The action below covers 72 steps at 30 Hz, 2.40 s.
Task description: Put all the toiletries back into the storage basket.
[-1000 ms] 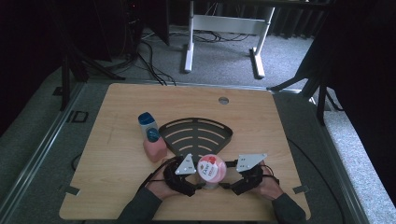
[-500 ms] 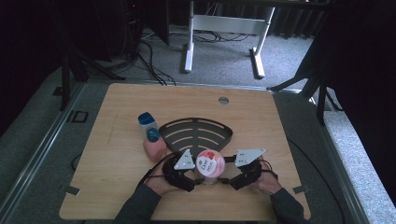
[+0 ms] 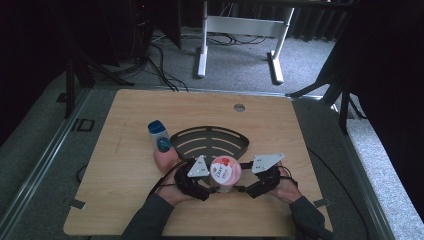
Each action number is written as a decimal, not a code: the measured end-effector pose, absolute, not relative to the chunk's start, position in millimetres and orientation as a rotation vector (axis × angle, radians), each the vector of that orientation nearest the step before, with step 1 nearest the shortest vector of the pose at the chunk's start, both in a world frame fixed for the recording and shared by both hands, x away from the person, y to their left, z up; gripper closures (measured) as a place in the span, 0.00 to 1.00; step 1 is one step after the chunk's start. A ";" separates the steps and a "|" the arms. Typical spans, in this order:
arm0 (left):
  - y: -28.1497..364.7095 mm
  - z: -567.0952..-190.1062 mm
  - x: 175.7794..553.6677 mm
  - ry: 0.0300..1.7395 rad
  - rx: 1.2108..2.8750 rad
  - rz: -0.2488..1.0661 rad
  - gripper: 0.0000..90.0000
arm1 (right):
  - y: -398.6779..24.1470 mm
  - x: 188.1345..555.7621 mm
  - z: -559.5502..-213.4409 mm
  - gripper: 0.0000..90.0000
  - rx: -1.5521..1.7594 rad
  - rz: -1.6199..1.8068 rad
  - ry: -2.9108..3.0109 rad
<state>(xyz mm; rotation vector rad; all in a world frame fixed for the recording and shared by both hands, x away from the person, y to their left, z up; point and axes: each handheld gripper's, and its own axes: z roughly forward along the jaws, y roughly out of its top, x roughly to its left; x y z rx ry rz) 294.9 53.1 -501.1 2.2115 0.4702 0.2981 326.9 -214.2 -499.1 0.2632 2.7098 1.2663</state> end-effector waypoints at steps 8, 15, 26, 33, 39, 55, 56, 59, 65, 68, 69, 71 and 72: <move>52.1 -498.5 300.6 0.482 2.203 0.300 0.27 | -216.0 333.2 -496.3 0.26 0.270 1.278 2.706; 50.4 -497.6 304.9 0.498 2.200 0.306 0.27 | -216.1 339.6 -494.3 0.26 0.266 1.268 2.709; 45.7 -493.1 313.5 0.527 2.189 0.315 0.27 | -219.2 349.3 -489.8 0.26 0.276 1.274 2.697; 41.9 -494.1 318.6 0.535 2.192 0.309 0.27 | -221.9 354.6 -487.8 0.26 0.265 1.256 2.697; 40.8 -493.7 321.9 0.536 2.190 0.321 0.27 | -222.7 359.0 -487.5 0.26 0.264 1.251 2.702; 36.7 -490.0 332.7 0.555 2.183 0.367 0.27 | -221.7 373.6 -483.3 0.26 0.266 1.220 2.699; 36.2 -489.6 333.0 0.559 2.182 0.372 0.27 | -221.8 374.4 -482.7 0.26 0.268 1.218 2.701; 35.7 -488.5 335.5 0.557 2.181 0.376 0.27 | -222.3 377.4 -481.8 0.26 0.273 1.220 2.699; 33.9 -488.3 339.1 0.560 2.185 0.387 0.27 | -222.6 381.8 -482.7 0.26 0.290 1.218 2.705; 33.8 -487.7 341.3 0.556 2.193 0.392 0.27 | -222.5 384.7 -483.2 0.26 0.298 1.216 2.714; 33.4 -487.4 342.0 0.558 2.193 0.394 0.27 | -222.4 386.0 -483.3 0.26 0.296 1.217 2.715; 33.0 -486.8 343.4 0.556 2.192 0.399 0.27 | -222.3 386.9 -483.1 0.26 0.297 1.215 2.717; 33.0 -486.3 344.1 0.559 2.191 0.397 0.27 | -222.0 388.2 -482.2 0.25 0.301 1.209 2.718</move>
